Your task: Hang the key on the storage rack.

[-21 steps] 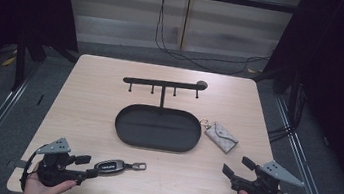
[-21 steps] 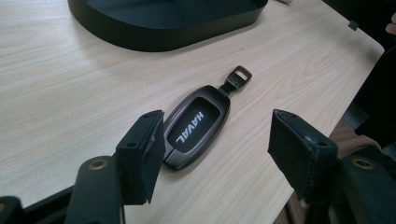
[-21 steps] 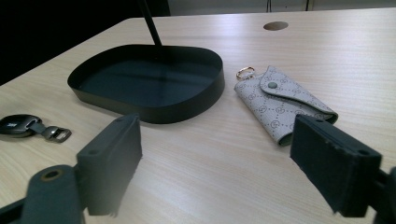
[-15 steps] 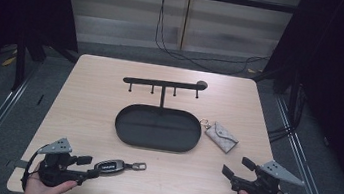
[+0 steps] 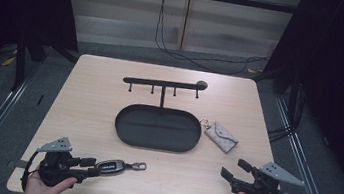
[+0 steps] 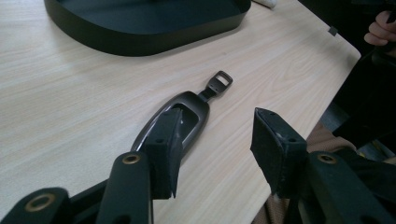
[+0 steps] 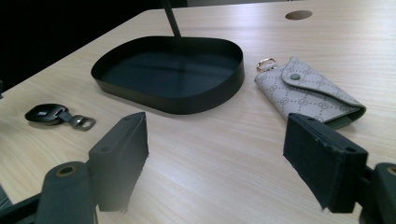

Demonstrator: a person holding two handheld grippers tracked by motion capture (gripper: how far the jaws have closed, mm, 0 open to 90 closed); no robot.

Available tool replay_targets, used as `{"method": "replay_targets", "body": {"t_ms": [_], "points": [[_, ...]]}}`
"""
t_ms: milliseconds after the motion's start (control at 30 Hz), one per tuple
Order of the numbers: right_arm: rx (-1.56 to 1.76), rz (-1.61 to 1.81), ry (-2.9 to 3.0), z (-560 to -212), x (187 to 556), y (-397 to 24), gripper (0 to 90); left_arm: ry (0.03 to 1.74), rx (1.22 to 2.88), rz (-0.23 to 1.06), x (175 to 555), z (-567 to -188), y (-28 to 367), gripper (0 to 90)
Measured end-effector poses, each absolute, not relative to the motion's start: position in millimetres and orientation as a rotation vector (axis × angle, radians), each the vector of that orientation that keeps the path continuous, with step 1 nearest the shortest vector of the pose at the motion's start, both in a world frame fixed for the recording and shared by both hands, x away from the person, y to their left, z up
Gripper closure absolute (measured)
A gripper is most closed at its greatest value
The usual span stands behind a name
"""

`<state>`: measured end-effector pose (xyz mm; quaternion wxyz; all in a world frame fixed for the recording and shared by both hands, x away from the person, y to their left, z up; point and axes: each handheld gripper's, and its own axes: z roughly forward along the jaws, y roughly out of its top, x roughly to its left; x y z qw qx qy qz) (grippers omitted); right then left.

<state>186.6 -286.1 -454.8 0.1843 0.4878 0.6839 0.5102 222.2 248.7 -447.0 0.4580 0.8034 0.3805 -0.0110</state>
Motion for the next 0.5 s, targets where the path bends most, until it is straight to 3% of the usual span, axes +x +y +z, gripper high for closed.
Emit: {"method": "replay_targets", "body": {"t_ms": [200, 500], "points": [[1.400, 1.434, 1.943, -454.6, 187.5, -286.3, 22.1, 0.907, 2.063, -0.016, 223.7, -439.6, 239.6, 52.7], [1.402, 1.424, 1.938, -454.3, 187.2, -286.5, 22.2, 0.875, 2.176, 0.025, 231.4, -428.1, 217.7, 63.4]]}}
